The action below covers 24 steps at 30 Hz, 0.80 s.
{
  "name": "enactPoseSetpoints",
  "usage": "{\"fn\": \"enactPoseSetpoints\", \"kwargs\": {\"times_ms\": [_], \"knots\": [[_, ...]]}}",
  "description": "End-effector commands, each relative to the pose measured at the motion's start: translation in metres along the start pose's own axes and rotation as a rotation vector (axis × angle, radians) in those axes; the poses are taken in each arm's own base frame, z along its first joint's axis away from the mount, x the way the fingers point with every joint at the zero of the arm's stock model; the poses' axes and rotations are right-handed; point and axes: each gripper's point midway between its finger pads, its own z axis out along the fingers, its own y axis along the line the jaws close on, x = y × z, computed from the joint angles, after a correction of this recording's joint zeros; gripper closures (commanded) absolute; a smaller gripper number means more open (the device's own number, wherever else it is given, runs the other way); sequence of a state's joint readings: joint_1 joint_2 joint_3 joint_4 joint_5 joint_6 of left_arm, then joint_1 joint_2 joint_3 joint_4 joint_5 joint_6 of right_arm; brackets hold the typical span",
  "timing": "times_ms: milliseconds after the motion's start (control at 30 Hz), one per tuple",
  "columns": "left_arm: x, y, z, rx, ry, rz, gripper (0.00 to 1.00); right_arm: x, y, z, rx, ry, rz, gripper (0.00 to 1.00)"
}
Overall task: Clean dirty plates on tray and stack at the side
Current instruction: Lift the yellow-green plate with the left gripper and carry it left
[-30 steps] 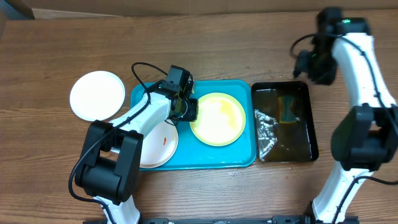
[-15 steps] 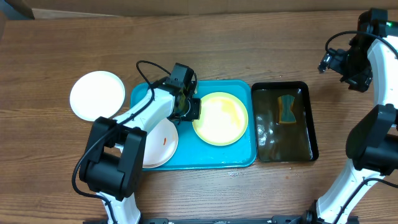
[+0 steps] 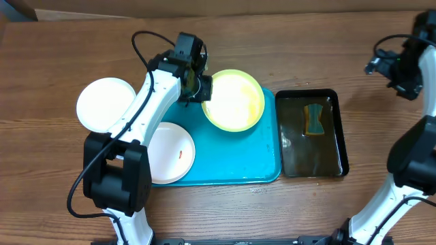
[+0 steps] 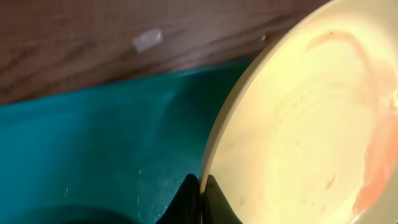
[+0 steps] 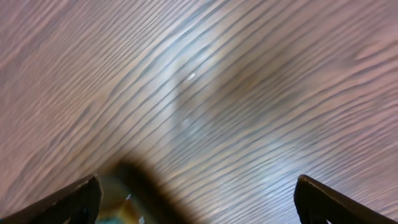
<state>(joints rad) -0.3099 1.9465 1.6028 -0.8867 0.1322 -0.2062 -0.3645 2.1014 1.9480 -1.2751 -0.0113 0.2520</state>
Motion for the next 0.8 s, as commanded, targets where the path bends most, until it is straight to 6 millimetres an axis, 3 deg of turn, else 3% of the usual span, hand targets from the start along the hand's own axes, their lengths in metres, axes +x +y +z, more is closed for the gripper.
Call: {"fn": "enactPoseSetpoints", "kwargs": {"times_ms": [0, 133, 300, 533, 767], "knots": [[-0.023, -0.030, -0.019, 0.030, -0.076, 0.077, 0.96, -0.011, -0.027, -0.006, 0.008, -0.027, 0.072, 0.00], [-0.028, -0.069, -0.025, 0.059, -0.123, 0.148, 0.96, -0.015, -0.042, -0.007, 0.014, -0.030, 0.106, 0.00], [-0.023, -0.112, -0.023, 0.010, -0.185, 0.240, 0.96, -0.017, -0.048, -0.007, 0.017, -0.032, 0.119, 0.00], [-0.008, -0.157, -0.030, -0.183, -0.304, 0.387, 0.96, -0.017, -0.048, -0.007, 0.017, -0.032, 0.119, 0.00], [0.004, -0.193, -0.062, -0.474, -0.489, 0.606, 0.96, -0.017, -0.048, -0.007, 0.017, -0.032, 0.119, 0.00]]}}
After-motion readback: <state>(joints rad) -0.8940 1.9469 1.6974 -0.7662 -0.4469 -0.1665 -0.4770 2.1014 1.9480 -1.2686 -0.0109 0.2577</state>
